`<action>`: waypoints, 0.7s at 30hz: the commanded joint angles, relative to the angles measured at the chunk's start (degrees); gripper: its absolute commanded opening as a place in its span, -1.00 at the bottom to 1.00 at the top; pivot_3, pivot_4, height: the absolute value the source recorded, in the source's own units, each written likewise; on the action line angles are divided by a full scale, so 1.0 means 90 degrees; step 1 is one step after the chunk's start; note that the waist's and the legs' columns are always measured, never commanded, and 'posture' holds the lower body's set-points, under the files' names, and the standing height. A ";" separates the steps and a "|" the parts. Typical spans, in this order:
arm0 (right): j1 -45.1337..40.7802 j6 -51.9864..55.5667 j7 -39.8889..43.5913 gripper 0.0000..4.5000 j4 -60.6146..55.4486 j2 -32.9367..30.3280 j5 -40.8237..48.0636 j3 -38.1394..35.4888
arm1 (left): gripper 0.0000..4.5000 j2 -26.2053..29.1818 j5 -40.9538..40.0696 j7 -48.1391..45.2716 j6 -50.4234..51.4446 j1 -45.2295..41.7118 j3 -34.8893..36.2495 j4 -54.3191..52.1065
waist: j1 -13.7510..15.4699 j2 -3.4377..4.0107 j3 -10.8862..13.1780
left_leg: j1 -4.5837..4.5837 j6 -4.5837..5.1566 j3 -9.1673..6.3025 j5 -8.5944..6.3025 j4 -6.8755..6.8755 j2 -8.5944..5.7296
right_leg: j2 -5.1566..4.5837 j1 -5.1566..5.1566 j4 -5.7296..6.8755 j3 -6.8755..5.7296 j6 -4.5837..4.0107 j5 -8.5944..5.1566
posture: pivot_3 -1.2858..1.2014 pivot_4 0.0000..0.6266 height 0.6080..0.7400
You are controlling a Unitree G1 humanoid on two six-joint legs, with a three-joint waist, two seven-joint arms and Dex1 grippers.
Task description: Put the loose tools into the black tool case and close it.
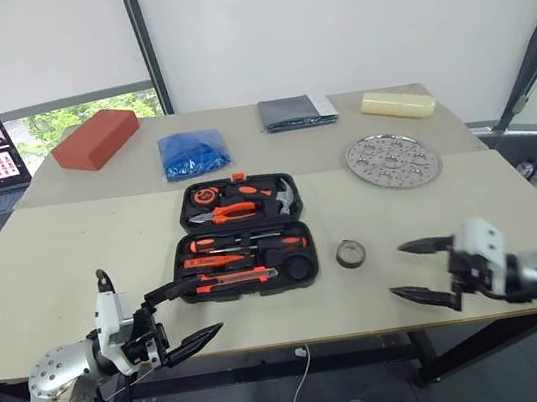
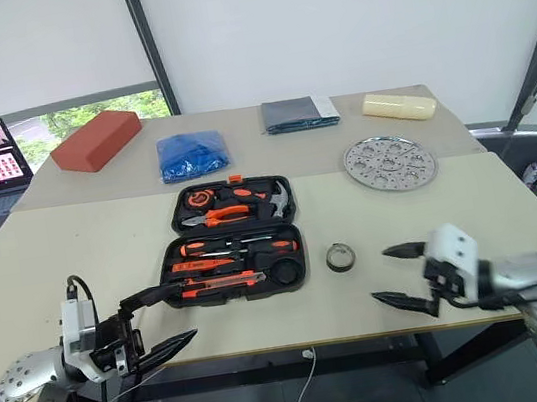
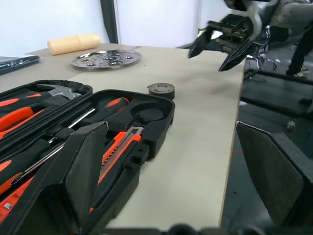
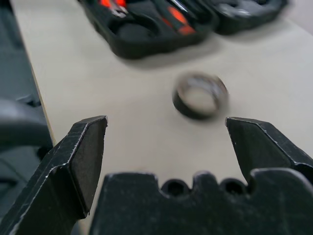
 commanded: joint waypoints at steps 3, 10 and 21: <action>-0.1308 0.1512 0.0088 1.00 -0.0040 -0.0203 -0.0670 0.1154 | 0.99 -0.0022 -0.0077 0.0177 -0.0001 -0.0024 -0.0071 -0.0296 | 0.0088 -0.0002 0.0000 | -0.0043 0.0012 0.0001 0.0000 -0.0005 -0.0002 | 0.0004 -0.0039 -0.0001 0.0000 -0.0036 0.0013 | 0.03 -0.52 1.00; -0.2337 0.1699 0.0279 0.22 0.0570 0.0036 -0.1639 0.2388 | 1.00 -0.0019 -0.0095 0.0296 -0.0002 -0.0011 -0.0151 -0.0391 | 0.0148 -0.0004 0.0002 | -0.0111 0.0060 -0.0002 0.0024 0.0002 0.0003 | 0.0026 -0.0076 0.0007 0.0008 0.0005 0.0032 | 0.03 -0.52 1.00; -0.2879 0.1103 0.0873 -0.99 0.0913 0.0371 -0.1487 0.2215 | 1.00 0.0002 -0.0073 0.0336 -0.0161 0.0127 -0.0022 -0.0316 | 0.0139 -0.0004 0.0003 | -0.0106 0.0019 0.0000 0.0000 0.0019 0.0005 | 0.0024 -0.0083 0.0008 0.0006 -0.0027 0.0015 | 0.03 -0.52 1.00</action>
